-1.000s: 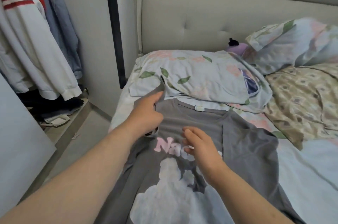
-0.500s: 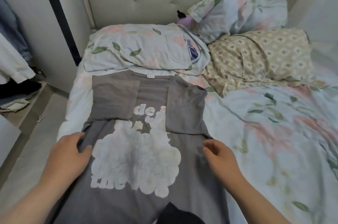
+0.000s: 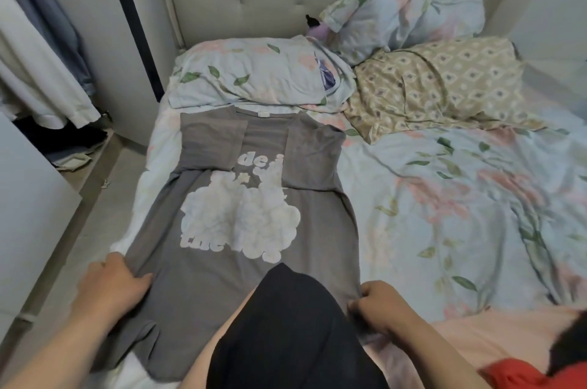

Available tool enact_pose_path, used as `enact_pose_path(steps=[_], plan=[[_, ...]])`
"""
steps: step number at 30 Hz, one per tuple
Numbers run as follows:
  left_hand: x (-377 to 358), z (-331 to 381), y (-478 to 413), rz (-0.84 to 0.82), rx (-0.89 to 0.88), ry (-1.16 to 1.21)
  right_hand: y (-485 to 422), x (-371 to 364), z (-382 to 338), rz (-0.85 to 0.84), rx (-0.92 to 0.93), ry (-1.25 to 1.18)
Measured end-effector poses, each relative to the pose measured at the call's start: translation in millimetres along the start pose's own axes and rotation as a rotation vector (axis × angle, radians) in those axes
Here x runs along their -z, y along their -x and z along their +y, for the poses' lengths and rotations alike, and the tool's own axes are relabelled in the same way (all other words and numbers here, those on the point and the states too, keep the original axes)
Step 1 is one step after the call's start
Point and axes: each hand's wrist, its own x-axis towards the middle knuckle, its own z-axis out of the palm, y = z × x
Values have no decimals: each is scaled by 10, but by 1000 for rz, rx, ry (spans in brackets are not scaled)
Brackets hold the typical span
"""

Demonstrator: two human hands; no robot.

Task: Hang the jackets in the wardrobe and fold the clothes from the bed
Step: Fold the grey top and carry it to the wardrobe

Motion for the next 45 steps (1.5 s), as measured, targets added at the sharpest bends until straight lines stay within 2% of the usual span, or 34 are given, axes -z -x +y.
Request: enact_pose_path(steps=[2, 4, 6, 8, 11, 13, 14, 16, 18, 20, 22, 25, 29, 32, 35, 37, 40, 42, 45], plan=[[-25, 37, 28, -53, 43, 80, -45, -62, 51, 17, -49, -293], [-95, 0, -7, -91, 35, 149, -95, -118, 165, 52, -85, -439], [215, -425, 288, -31, 130, 186, 195, -310, 41, 67, 22, -430], [228, -528, 262, -37, 105, 178, 236, -324, 46, 66, 37, -394], [263, -409, 343, -201, 104, 169, 325, -243, 104, -136, 2, -228], [297, -388, 426, -311, 143, 200, 330, -237, 170, -179, 10, -115], [325, -398, 461, -361, 163, 240, 323, -264, 190, -173, 22, -133], [384, -367, 546, -404, 193, 418, 309, -323, 222, -175, -12, -359], [501, -268, 563, -348, 264, 794, 264, -323, 200, -147, -52, -590], [694, -146, 505, -271, 332, 1151, 176, -185, 145, -38, -57, -785], [925, -49, 476, -262, 371, 1366, 90, 67, 30, 53, -73, -1035], [1204, 57, 483, -329, 395, 1534, 129, 436, -148, -42, -71, -1304], [1485, 188, 558, -369, 274, 1711, 331, 771, -243, -165, 15, -1371], [1628, 277, 596, -284, 158, 1788, 497, 955, -350, -125, 164, -1501], [1734, 322, 649, -289, 89, 1921, 584, 1091, -441, -127, 306, -1597], [1811, 346, 689, -259, -53, 2011, 599, 1167, -493, -120, 446, -1525], [1917, 389, 756, -102, -223, 1878, 615, 1215, -571, 158, 596, -1128], [1945, 408, 760, 22, -222, 1705, 616, 1272, -613, 327, 631, -964], [1917, 403, 709, 165, -219, 1516, 645, 1362, -653, 368, 698, -885]])
